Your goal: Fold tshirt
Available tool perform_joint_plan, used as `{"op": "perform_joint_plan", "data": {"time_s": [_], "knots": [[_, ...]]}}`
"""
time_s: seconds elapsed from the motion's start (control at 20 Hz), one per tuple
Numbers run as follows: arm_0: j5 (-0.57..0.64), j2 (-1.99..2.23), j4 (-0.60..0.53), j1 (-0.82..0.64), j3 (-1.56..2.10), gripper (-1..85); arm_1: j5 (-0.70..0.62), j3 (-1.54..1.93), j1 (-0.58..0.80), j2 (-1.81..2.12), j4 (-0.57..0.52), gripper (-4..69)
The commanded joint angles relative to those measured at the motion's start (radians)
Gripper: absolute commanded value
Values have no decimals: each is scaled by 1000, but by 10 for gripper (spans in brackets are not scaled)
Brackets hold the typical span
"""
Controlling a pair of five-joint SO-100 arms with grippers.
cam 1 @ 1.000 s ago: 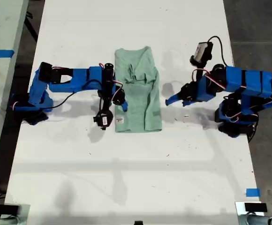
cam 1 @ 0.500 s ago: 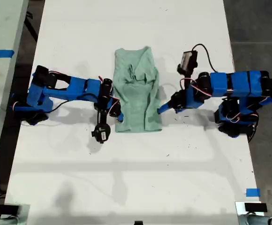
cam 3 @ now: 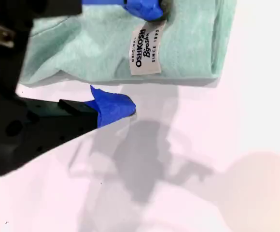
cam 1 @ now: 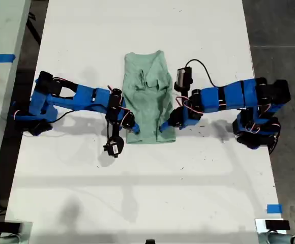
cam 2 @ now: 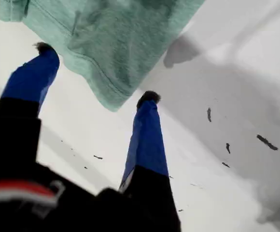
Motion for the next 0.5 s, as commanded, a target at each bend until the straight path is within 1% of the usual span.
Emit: {"op": "perform_joint_plan", "data": {"time_s": [0.0,0.2,0.25,0.45], "knots": [[8,21,-25,3,-26,236,18,-80,-17,-46,-43,305],[-3,-72,-49,8,-58,216,49,-150,-38,-204,-48,290],[-6,-100,-57,11,-72,209,61,-178,-44,-250,-38,274],[-23,-129,-67,20,-74,133,81,-314,-67,-393,32,198]]}}
